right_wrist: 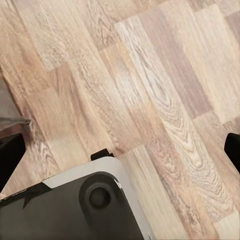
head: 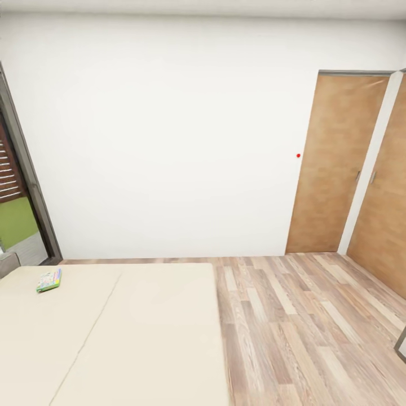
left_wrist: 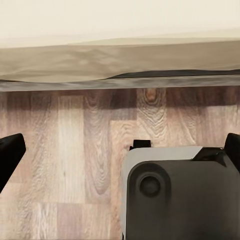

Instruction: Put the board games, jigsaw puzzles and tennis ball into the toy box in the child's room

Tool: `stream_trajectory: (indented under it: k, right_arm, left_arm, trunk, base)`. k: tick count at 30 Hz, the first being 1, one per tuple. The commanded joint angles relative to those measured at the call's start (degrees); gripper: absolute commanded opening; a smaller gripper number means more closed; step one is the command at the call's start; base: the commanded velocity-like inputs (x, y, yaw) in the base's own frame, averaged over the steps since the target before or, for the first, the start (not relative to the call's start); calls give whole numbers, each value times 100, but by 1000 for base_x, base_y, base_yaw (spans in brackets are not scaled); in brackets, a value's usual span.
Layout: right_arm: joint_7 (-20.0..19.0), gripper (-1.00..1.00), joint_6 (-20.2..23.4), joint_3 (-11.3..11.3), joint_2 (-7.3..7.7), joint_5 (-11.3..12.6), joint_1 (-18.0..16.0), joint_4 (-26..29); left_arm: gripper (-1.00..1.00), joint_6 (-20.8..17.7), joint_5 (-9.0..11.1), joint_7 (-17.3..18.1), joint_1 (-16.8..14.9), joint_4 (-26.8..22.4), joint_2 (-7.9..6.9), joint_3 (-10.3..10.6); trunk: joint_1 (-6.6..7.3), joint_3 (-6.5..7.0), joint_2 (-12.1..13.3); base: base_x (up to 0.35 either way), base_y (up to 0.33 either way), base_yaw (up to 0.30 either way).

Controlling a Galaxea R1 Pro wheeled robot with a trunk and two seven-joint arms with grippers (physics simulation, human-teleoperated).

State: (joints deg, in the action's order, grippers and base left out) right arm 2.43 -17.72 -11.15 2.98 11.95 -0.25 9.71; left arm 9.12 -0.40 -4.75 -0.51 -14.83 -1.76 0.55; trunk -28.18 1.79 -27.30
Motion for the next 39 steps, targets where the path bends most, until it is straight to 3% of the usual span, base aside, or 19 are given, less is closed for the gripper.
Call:
stream_trajectory:
  k: [1,39]
  right_arm:
    - [3,100,-21,20,1,53,-2,-4]
    - [3,100,-21,25,1,52,-2,-4]
  left_arm:
    - [100,20,-4,-17,-2,7,0,7]
    - [100,20,-5,-17,-2,7,0,7]
  trunk:
    - [-2,-2,-3]
    - [-2,-2,-3]
  base:
    - [0,216,0]
    - [0,277,0]
